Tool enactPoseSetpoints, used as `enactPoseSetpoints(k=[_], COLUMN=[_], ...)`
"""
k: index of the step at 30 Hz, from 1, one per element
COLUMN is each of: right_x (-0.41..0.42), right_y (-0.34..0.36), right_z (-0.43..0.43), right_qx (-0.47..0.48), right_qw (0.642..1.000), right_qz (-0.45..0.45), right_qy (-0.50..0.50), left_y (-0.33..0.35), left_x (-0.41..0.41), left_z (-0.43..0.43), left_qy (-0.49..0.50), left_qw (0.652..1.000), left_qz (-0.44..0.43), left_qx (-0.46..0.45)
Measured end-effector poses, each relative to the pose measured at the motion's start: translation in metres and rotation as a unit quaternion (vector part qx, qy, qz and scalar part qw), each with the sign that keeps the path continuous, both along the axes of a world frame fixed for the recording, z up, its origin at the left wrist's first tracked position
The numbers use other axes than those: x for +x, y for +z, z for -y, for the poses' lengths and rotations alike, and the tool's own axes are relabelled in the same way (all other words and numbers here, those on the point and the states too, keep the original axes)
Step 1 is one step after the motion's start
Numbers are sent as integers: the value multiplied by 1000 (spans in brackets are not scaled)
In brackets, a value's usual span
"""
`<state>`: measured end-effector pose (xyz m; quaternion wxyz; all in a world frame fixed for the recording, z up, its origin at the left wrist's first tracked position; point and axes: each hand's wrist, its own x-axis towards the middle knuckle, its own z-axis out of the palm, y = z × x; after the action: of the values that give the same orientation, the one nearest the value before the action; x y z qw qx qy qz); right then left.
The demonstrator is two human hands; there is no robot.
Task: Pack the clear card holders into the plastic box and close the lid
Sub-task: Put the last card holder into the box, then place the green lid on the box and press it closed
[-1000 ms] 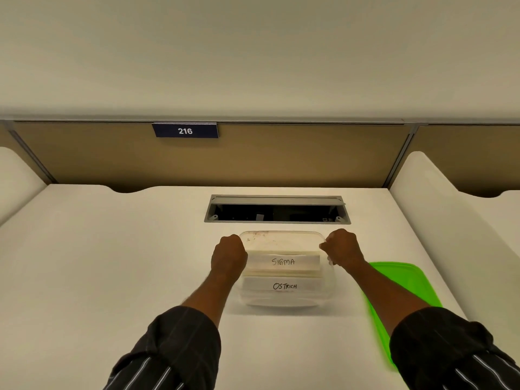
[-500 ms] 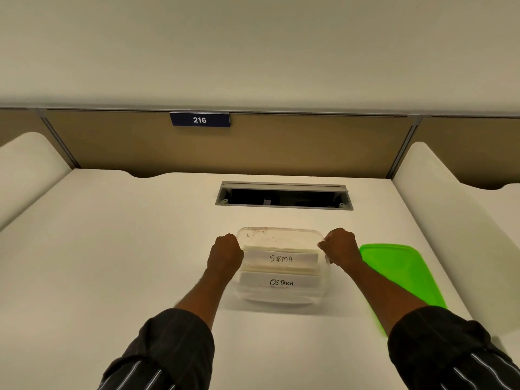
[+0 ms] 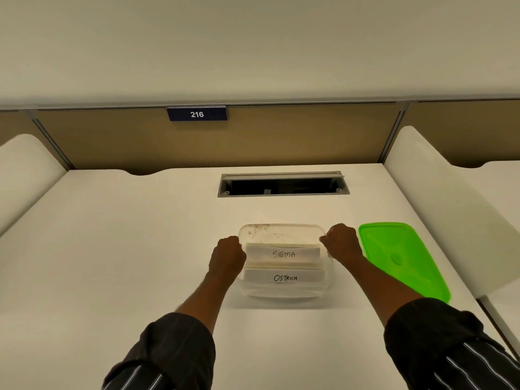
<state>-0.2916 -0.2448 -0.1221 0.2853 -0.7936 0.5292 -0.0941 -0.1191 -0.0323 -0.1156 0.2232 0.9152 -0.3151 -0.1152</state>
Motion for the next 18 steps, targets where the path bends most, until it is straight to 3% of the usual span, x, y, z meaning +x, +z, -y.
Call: enactPoseSetpoints(k=[7,18], right_x=[-4,-28], right_y=[0,23], right_z=[-21,-21], right_qx=[-39,-72], right_qw=[999,996], right_qz=[5,-8], right_qy=[-28,-53], left_y=[5,36], left_x=[0,-20], left_z=[-4,41], left_qy=[25,-26], left_qw=[1000,989], left_qz=[7,54], left_qx=[-6,-132])
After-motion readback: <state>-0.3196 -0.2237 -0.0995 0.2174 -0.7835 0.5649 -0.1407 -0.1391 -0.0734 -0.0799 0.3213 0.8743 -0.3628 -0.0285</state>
